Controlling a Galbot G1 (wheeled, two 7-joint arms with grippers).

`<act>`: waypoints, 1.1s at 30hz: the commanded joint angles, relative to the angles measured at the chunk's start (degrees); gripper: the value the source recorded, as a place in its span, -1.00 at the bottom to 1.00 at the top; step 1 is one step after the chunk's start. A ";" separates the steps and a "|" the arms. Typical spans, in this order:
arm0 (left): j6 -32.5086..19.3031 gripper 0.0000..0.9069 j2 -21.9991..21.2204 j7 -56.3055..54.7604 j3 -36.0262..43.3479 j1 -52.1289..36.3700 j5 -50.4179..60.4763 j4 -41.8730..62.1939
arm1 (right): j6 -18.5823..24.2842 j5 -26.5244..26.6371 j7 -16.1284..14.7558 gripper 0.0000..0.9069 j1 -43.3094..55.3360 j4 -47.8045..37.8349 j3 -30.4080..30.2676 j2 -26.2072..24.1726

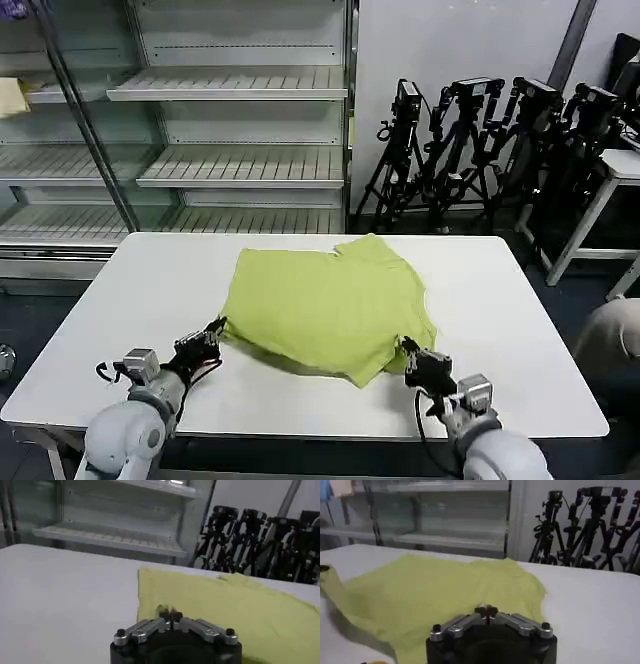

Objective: Fold and organize the clothes.

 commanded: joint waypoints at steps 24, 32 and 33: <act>-0.05 -0.96 -0.51 0.53 1.74 -7.22 0.00 9.91 | 2.95 -3.16 -5.19 -1.00 13.04 -15.90 -2.47 2.64; -0.15 1.00 -0.80 0.63 1.75 -6.87 1.42 9.42 | 2.75 -4.89 -4.95 1.00 12.80 -16.52 -2.59 3.00; -0.15 1.00 -0.70 0.68 1.59 -6.75 1.38 9.02 | 2.67 -4.79 -5.01 1.00 12.77 -16.55 -2.44 2.98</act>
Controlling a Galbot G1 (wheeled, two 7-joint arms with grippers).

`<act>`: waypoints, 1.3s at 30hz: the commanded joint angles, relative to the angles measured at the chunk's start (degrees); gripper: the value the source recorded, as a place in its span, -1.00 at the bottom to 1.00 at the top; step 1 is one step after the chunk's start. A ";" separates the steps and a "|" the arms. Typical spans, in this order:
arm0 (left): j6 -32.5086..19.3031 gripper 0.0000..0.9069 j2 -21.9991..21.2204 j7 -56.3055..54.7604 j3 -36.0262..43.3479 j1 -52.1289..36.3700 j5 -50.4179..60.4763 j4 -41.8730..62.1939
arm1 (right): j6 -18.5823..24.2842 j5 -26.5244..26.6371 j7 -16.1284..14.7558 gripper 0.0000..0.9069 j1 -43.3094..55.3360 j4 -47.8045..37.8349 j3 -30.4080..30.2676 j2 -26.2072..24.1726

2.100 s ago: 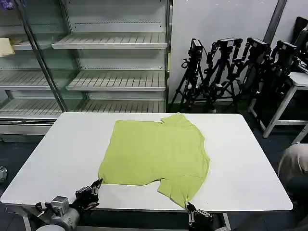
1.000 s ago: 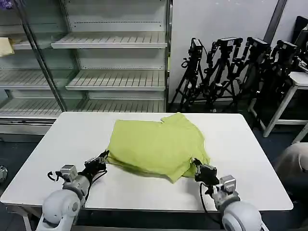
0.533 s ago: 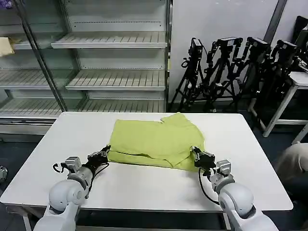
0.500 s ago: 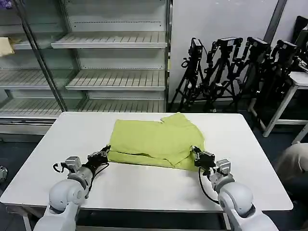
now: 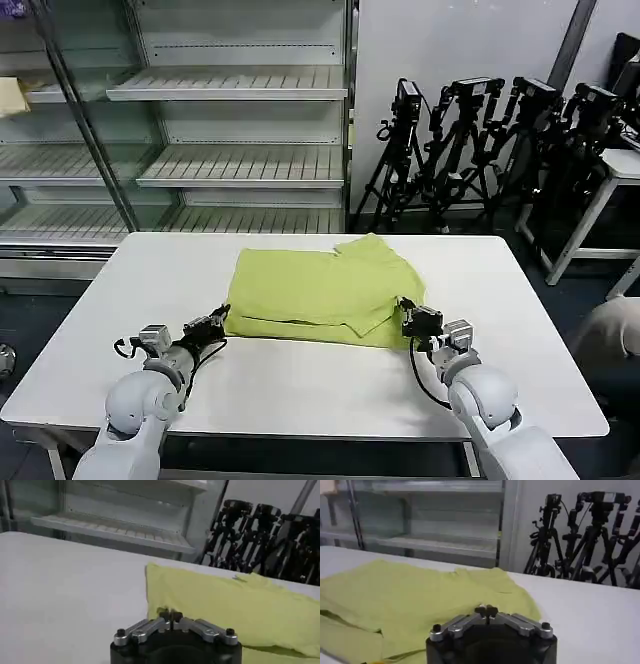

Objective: Fold and organize the clothes.

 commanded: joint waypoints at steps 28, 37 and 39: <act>0.19 -0.96 1.48 0.26 0.27 6.93 6.32 -5.40 | -6.61 2.16 1.18 -1.00 -16.16 12.52 6.78 -5.53; 0.18 -0.96 1.49 0.94 0.60 6.71 6.45 -4.88 | -7.52 3.69 1.08 -1.00 -15.79 10.79 6.61 -5.34; 0.18 -0.96 1.52 1.11 0.61 6.62 6.46 -4.81 | -7.50 3.90 1.00 -1.00 -15.73 10.61 6.57 -5.31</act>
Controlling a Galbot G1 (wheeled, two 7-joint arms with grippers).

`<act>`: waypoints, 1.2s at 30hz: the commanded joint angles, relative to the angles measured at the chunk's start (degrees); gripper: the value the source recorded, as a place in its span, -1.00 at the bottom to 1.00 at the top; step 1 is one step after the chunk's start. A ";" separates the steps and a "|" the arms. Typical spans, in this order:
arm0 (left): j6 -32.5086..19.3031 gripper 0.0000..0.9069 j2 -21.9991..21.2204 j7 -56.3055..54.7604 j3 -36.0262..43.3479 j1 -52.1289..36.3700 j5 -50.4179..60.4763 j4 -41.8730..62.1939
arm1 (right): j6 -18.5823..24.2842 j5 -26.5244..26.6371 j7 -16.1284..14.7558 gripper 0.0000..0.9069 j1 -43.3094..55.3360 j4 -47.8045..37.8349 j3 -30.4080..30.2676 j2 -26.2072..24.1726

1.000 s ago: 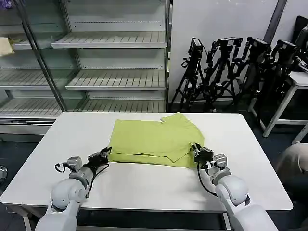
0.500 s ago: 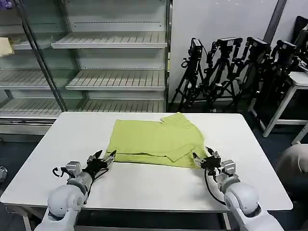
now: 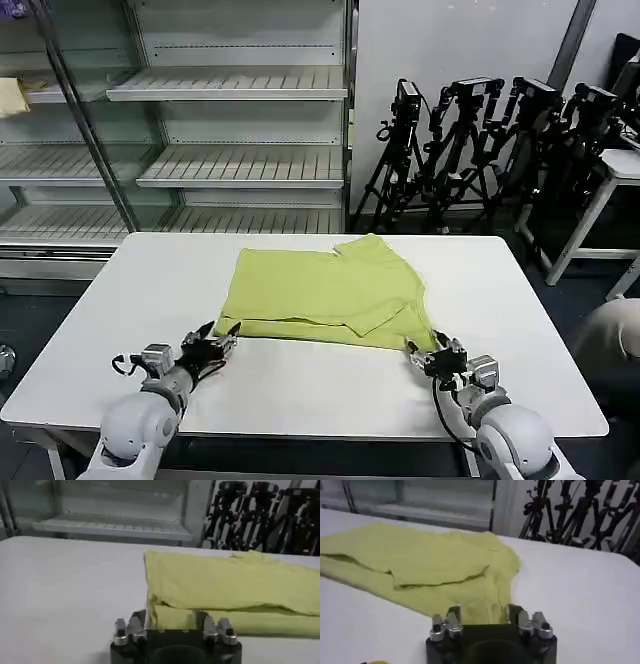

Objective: Fold and organize the clothes.

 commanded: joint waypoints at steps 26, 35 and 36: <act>-0.07 -0.98 0.14 3.86 -9.64 22.73 3.48 -17.86 | 0.48 -6.16 -2.01 -1.00 -21.27 17.71 6.61 0.51; -0.11 -0.98 -0.17 5.26 -13.98 27.93 3.39 -20.40 | 0.01 -7.10 -0.38 -1.00 -28.99 24.61 10.10 0.58; -0.10 -0.98 -0.24 5.44 -14.22 28.82 3.43 -20.83 | -0.34 -7.44 0.12 -1.00 -30.26 25.99 10.32 0.77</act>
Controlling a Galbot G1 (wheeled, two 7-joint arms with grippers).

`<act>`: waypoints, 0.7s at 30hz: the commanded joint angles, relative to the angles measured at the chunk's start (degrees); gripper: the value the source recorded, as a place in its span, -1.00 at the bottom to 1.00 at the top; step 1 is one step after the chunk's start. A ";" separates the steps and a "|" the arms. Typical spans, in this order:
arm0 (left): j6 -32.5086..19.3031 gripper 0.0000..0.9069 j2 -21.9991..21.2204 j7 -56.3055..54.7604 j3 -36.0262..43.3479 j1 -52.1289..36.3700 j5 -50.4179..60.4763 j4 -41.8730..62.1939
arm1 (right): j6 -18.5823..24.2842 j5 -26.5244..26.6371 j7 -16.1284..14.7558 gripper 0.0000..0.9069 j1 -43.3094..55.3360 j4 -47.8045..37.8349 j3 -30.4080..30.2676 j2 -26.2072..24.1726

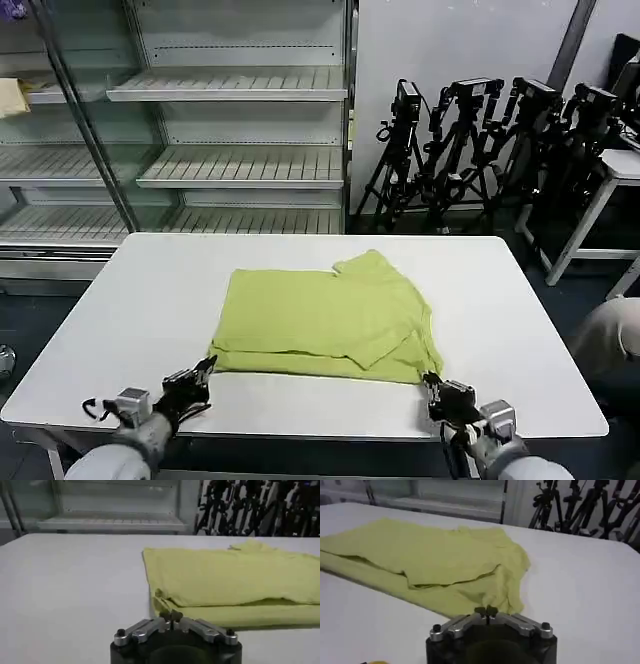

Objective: Fold and organize the clothes.

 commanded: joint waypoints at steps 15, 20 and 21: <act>0.14 1.00 1.75 4.38 -11.18 12.20 2.18 -12.55 | -2.24 -5.01 -1.35 1.00 -12.97 14.80 5.44 0.12; 0.12 1.00 3.52 5.06 -9.20 5.29 1.87 -11.87 | -2.26 -0.33 0.84 1.00 -3.14 11.54 5.13 -0.83; 0.09 1.00 4.10 4.86 -8.21 4.28 1.84 -10.35 | -2.27 0.51 1.93 1.00 1.39 8.73 3.90 -0.84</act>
